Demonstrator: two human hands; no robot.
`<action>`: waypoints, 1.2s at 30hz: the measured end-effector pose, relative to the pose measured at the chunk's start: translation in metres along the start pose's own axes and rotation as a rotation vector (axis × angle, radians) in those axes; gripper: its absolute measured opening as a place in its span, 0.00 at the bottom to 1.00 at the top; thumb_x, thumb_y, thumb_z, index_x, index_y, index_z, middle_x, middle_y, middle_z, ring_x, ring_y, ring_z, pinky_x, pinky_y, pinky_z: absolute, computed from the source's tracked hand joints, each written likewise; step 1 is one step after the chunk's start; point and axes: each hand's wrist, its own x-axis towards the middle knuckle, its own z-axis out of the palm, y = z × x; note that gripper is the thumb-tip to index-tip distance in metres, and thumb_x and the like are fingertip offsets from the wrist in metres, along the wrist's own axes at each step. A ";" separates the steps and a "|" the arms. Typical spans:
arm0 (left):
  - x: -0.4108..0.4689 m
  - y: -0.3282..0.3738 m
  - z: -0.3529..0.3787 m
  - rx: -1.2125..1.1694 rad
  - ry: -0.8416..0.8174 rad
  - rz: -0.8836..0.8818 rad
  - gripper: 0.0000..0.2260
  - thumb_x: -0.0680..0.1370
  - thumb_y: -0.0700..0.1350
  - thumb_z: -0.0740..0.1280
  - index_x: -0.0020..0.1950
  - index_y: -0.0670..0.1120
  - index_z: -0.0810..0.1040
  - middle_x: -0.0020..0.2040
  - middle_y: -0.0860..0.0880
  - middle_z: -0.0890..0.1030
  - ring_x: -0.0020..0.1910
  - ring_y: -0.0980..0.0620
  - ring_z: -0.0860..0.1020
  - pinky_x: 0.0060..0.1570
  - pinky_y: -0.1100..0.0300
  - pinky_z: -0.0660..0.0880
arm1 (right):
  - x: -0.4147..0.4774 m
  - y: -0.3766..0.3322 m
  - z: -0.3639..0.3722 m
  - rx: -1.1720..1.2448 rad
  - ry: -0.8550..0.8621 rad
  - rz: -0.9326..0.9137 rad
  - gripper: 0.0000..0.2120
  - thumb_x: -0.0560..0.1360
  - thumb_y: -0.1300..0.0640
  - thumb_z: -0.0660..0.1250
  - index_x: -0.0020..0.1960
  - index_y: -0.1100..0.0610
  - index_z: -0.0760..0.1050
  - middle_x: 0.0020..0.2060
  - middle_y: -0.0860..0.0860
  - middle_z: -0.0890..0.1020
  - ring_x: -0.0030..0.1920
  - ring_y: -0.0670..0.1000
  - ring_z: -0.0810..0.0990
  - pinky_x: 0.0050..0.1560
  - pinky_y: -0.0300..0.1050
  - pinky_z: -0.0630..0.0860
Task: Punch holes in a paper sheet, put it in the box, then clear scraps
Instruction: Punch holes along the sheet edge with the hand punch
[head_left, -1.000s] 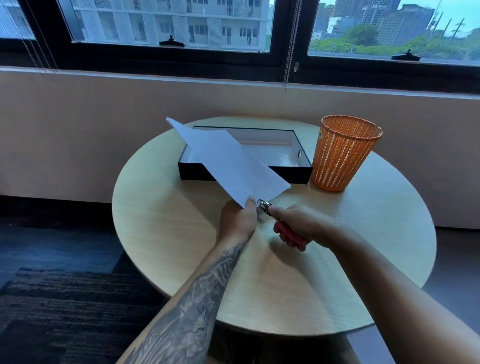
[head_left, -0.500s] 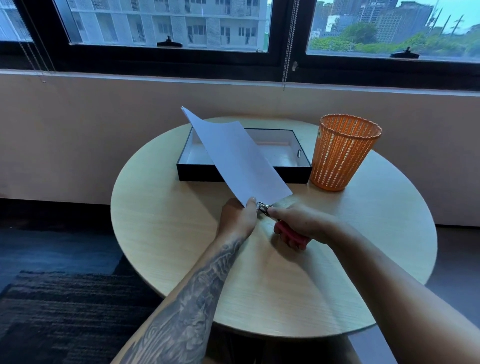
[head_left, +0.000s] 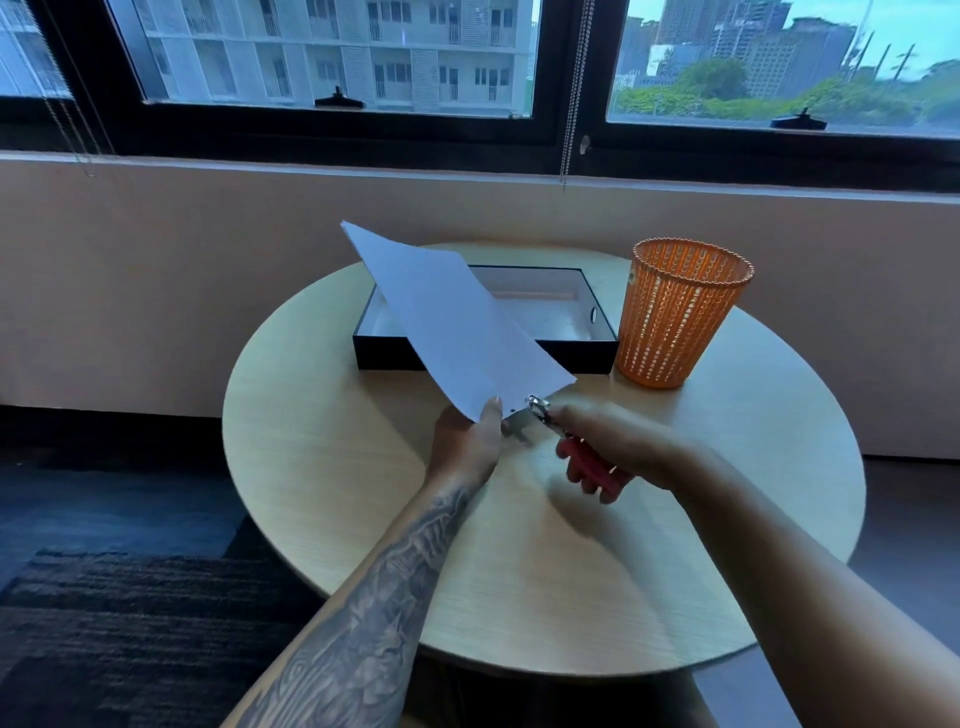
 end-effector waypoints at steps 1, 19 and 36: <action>0.000 0.000 -0.001 -0.032 -0.002 -0.005 0.08 0.76 0.54 0.67 0.45 0.51 0.81 0.40 0.53 0.85 0.42 0.50 0.84 0.47 0.50 0.82 | -0.002 0.002 -0.005 0.011 0.027 -0.017 0.27 0.82 0.39 0.55 0.54 0.63 0.77 0.40 0.58 0.82 0.37 0.56 0.80 0.34 0.46 0.78; -0.014 0.008 -0.016 -0.286 -0.112 -0.078 0.14 0.79 0.49 0.68 0.37 0.44 0.75 0.26 0.50 0.68 0.22 0.53 0.62 0.26 0.62 0.56 | 0.007 0.041 0.002 -0.639 0.524 -0.084 0.31 0.73 0.28 0.61 0.62 0.51 0.76 0.58 0.50 0.80 0.58 0.54 0.77 0.54 0.48 0.73; -0.019 0.013 -0.016 -0.278 -0.111 -0.056 0.13 0.79 0.49 0.67 0.38 0.44 0.76 0.24 0.52 0.69 0.20 0.55 0.63 0.23 0.64 0.59 | 0.025 -0.005 -0.001 0.718 0.302 -0.122 0.04 0.79 0.65 0.64 0.53 0.63 0.74 0.36 0.56 0.81 0.26 0.47 0.73 0.24 0.38 0.66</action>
